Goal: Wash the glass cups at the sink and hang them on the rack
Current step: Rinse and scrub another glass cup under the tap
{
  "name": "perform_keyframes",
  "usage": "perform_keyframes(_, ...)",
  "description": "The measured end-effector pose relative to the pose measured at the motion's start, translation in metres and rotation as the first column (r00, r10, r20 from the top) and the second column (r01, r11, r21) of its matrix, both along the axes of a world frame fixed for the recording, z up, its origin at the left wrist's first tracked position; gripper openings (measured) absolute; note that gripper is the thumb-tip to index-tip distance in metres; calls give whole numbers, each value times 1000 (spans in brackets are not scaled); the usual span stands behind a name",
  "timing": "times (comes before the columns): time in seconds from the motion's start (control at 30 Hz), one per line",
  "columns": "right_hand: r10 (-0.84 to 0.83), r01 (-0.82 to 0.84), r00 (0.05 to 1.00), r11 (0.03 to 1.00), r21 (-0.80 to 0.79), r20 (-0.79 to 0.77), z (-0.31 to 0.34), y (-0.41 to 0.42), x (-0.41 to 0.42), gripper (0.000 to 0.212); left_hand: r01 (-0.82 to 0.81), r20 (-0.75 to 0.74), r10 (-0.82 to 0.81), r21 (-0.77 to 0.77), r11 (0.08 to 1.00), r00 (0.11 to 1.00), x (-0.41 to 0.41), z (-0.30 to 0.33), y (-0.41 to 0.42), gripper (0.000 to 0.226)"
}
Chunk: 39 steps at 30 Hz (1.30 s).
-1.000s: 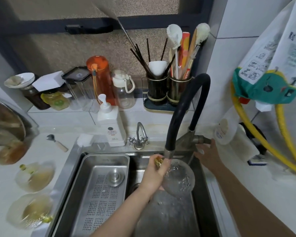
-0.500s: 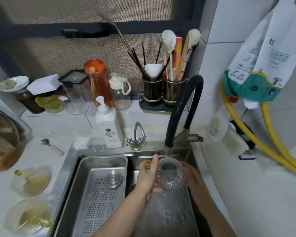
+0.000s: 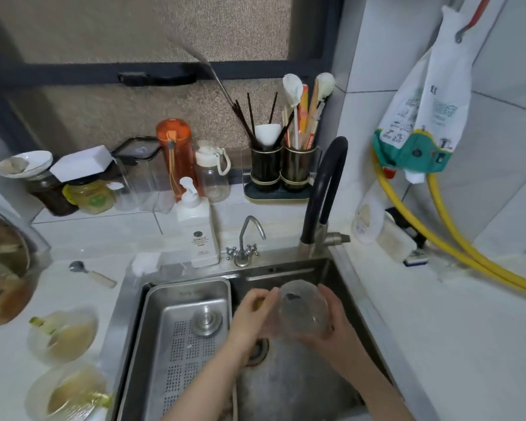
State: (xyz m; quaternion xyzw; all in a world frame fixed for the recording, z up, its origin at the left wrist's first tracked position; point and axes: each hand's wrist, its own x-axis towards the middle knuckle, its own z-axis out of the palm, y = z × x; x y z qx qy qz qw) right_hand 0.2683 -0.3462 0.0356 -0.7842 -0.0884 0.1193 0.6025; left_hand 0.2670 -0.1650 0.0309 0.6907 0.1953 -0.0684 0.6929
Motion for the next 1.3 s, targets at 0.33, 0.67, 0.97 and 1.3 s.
perform_keyframes(0.33, -128, 128, 991, 992, 12, -32, 4, 20, -27, 91, 86, 18, -85, -100, 991, 996, -30, 0, 23, 36)
perform_keyframes(0.67, -101, 100, 995, 995, 18, 17, 9, 14, -47, 104, 83, 120, -70, -111, 990, 990, -49, 3, 21, 19)
perform_keyframes(0.97, 20, -25, 999, 988, 155, 34, 26, -8, -50, 99, 103, 107, -91, -122, 987, 990, -70, 27, -8, 32)
perform_keyframes(1.3, 61, -70, 992, 995, 70, 113, 19, -41, -59, 70, -33, 76, 46, -154, 987, 996, -95, 29, -55, 54)
